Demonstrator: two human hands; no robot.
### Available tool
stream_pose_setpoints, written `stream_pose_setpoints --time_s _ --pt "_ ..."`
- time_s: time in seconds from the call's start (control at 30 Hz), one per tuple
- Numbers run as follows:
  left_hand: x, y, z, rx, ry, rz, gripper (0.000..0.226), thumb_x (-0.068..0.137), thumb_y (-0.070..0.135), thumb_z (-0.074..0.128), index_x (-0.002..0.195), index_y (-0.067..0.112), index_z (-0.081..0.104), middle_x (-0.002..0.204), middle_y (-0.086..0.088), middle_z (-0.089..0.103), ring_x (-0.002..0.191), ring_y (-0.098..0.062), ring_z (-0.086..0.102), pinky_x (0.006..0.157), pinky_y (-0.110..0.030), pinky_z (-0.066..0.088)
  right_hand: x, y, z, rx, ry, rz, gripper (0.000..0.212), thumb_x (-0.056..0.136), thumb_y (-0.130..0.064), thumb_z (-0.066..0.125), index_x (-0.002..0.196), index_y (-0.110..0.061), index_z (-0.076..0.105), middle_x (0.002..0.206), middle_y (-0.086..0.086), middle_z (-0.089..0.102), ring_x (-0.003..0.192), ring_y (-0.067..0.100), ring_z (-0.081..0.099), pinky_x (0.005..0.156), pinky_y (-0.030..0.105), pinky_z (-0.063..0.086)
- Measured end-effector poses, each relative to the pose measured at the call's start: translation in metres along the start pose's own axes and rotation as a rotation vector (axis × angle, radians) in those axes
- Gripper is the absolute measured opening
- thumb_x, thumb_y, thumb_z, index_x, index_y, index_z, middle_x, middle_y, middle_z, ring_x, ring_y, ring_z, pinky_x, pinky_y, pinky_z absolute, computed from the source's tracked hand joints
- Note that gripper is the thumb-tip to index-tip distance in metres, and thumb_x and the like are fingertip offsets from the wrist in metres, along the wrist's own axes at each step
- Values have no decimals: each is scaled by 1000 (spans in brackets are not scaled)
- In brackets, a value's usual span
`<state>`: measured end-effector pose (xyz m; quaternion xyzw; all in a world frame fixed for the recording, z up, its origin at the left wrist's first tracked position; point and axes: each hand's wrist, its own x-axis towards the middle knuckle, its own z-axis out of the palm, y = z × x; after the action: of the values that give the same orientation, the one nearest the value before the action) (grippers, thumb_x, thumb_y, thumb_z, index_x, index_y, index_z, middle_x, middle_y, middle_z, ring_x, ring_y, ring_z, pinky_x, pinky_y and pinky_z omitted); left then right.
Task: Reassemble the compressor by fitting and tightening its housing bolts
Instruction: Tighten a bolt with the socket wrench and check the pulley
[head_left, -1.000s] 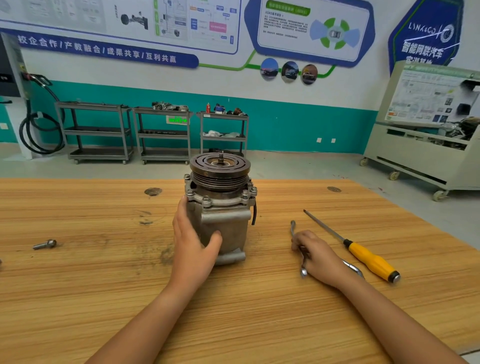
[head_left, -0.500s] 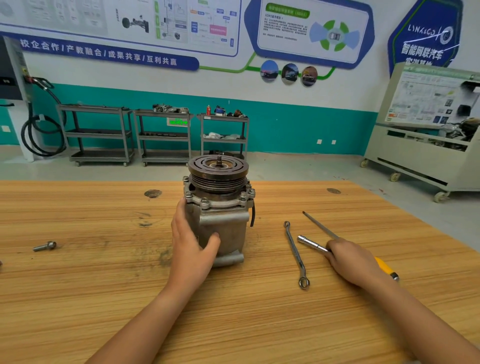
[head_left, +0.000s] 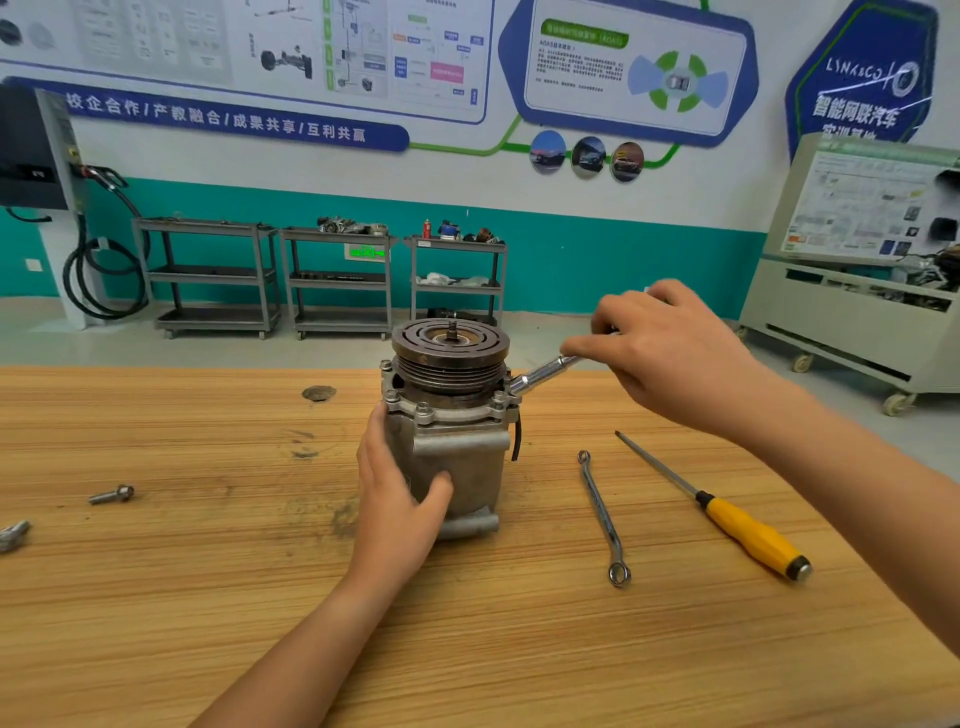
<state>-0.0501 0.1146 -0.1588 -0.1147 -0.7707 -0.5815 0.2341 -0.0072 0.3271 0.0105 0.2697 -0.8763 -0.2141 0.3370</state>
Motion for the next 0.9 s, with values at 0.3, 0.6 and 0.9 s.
stream_pose_setpoints --time_s 0.3,0.6,0.9 --pt "1 0 1 10 6 13 91 83 13 66 132 51 -2 151 10 15 137 -8 19 105 -24 23 29 4 7 -81 -88 -22 48 93 -2 49 133 -28 52 115 5 52 109 23 47 97 40 22" --pt "0 1 0 -5 3 17 92 83 12 65 134 49 -1 150 11 14 136 -5 17 106 -22 21 53 2 1 -95 -170 -80 45 93 -5 48 128 -33 55 110 1 49 108 19 45 102 43 17" --pt "1 14 -6 -3 86 172 75 87 16 59 139 39 10 150 5 13 140 -8 13 117 -39 20 81 -1 1 -155 -216 -191 44 91 -2 50 123 -31 60 111 0 49 117 21 41 111 53 8"
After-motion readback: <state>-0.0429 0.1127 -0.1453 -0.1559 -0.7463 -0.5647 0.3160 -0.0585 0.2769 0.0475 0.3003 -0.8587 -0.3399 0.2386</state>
